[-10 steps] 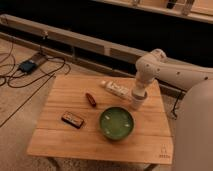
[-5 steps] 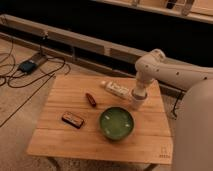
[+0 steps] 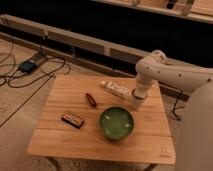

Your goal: Place the white sponge in the ceramic cup

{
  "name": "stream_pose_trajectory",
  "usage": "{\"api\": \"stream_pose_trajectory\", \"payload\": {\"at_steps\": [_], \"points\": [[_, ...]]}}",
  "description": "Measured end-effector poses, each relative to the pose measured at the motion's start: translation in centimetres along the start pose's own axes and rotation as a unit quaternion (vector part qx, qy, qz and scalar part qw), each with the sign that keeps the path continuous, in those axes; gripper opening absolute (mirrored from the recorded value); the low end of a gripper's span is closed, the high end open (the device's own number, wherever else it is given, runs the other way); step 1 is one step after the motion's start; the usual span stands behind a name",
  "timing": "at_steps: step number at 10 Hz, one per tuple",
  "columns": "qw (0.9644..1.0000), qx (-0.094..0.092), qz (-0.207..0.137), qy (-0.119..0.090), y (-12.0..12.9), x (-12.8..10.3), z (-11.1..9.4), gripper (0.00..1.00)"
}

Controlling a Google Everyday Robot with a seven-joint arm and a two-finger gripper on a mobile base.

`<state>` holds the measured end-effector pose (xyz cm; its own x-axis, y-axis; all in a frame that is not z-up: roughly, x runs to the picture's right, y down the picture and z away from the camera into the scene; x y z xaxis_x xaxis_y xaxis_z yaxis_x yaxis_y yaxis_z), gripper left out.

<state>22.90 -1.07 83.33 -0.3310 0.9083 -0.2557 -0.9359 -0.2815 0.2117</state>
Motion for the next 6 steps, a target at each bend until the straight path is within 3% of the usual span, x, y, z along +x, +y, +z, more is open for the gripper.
{"api": "stream_pose_trajectory", "payload": {"at_steps": [6], "points": [[0.9998,-0.017,0.005,-0.007,1.1,-0.2,-1.3,0.80]]}}
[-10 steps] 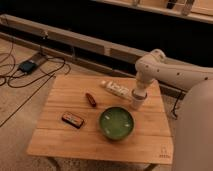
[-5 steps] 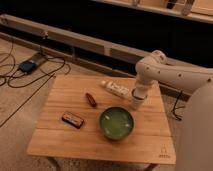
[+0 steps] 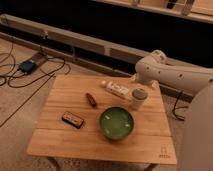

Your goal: Place the white sponge in the ceramic cup

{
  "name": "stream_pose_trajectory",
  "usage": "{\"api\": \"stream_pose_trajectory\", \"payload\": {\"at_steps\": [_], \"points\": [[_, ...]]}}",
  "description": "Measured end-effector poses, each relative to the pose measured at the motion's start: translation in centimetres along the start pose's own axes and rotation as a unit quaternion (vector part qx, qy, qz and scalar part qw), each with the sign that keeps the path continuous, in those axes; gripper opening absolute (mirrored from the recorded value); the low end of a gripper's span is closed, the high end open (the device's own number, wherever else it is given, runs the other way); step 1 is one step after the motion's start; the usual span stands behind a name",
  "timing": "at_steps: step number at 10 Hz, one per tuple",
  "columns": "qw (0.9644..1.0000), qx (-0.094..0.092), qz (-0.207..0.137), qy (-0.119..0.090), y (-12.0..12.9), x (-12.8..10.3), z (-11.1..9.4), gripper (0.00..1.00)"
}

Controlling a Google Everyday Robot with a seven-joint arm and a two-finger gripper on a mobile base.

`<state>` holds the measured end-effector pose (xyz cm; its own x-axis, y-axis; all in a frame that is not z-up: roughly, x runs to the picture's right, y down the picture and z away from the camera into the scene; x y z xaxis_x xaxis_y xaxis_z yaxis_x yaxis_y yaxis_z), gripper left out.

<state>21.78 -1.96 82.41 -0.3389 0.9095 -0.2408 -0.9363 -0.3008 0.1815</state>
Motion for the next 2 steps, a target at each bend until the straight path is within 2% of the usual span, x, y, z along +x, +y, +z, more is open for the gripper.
{"api": "stream_pose_trajectory", "payload": {"at_steps": [2], "points": [[1.0000,-0.005,-0.002,0.000,0.49,-0.12,-0.52,0.80]]}}
